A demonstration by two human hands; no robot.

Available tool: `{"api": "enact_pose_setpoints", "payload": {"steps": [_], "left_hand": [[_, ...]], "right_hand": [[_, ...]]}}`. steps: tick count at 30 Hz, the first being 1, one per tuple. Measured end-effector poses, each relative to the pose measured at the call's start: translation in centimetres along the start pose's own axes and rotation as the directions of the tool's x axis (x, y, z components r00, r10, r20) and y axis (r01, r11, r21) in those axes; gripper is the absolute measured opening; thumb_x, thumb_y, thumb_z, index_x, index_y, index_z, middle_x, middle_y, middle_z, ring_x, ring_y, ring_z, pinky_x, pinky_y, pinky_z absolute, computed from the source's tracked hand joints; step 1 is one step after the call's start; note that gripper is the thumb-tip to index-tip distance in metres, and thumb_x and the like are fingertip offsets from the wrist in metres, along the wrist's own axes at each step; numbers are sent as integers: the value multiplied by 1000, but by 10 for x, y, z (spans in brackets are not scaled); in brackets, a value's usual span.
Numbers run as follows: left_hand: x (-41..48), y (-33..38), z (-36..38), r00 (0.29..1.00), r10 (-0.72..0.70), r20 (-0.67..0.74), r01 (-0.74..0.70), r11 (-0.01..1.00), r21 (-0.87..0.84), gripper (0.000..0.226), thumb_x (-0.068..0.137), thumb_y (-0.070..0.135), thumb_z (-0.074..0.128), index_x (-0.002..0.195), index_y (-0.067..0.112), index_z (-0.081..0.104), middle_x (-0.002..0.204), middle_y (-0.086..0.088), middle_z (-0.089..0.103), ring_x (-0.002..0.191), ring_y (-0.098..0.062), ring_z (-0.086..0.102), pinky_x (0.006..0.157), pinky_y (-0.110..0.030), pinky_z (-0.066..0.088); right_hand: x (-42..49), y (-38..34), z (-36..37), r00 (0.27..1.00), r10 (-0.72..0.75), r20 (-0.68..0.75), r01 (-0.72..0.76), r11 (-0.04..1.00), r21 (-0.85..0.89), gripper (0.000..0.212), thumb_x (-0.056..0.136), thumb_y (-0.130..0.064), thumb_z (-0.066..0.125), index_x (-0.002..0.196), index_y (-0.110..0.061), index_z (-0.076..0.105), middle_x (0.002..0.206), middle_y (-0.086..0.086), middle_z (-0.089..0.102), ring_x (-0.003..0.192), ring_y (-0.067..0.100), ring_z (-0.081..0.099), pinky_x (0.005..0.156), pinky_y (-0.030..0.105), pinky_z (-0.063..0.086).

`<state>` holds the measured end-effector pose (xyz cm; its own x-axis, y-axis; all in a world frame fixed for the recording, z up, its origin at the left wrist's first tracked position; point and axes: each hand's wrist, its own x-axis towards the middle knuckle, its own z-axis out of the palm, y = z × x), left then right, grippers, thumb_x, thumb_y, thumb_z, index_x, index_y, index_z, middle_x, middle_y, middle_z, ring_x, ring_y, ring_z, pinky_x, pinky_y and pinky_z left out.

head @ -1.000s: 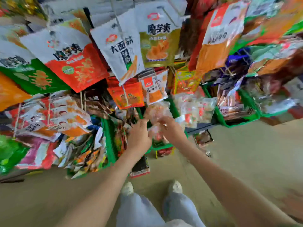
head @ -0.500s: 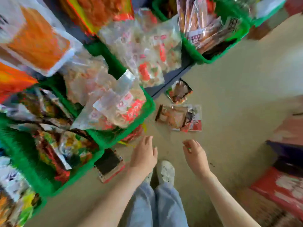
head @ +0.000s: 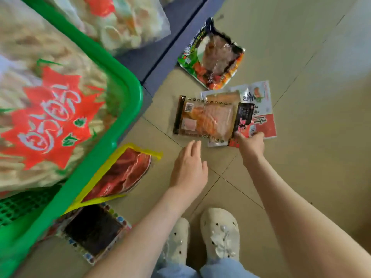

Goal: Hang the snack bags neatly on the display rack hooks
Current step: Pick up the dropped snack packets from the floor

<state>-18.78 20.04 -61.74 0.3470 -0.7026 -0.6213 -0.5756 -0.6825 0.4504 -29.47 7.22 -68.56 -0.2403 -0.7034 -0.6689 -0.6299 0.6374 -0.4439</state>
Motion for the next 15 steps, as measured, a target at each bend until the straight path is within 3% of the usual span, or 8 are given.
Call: {"api": "enact_pose_setpoints", "payload": {"steps": [2,4,9,12,15], "left_hand": [[-2,3,-2,1000,19,10,-19,1000,11,57,98,21,40,148,16,14,155,0,13,141,-14,14,113,-27,18],[-10,10,-14,999,43,-10,-43,999,13,56,97,19,40,148,16,16,154,0,15,140,-14,17,112,-27,21],[-42,64,-83,988,130,-87,-126,991,42,65,89,1,42,147,21,20,153,-6,17,137,-25,23,111,-35,25],[-80,121,-143,993,117,-22,-116,992,49,71,87,0,43,148,19,13,153,-9,15,137,-27,21,109,-33,21],[-127,180,-201,997,58,46,-54,995,-79,70,89,15,52,147,12,12,148,-8,26,133,-25,31,105,-31,29]], "right_hand": [[7,-3,1,1000,29,3,-29,999,37,24,88,-21,61,107,-8,61,98,7,66,96,23,61,79,28,44],[-10,-13,-5,997,-65,47,62,996,62,12,90,-17,56,97,-16,65,85,0,64,82,16,58,70,26,42],[-105,-77,-58,912,-385,141,376,922,91,20,89,-7,52,84,-24,61,82,-7,64,77,14,57,70,27,43],[-176,-125,-110,832,-520,191,514,853,84,16,88,-6,50,81,-15,62,72,-2,63,72,23,59,69,39,49],[-243,-175,-171,754,-636,164,647,762,-20,12,88,-8,51,82,-3,60,78,10,63,74,26,53,66,36,37]]}}
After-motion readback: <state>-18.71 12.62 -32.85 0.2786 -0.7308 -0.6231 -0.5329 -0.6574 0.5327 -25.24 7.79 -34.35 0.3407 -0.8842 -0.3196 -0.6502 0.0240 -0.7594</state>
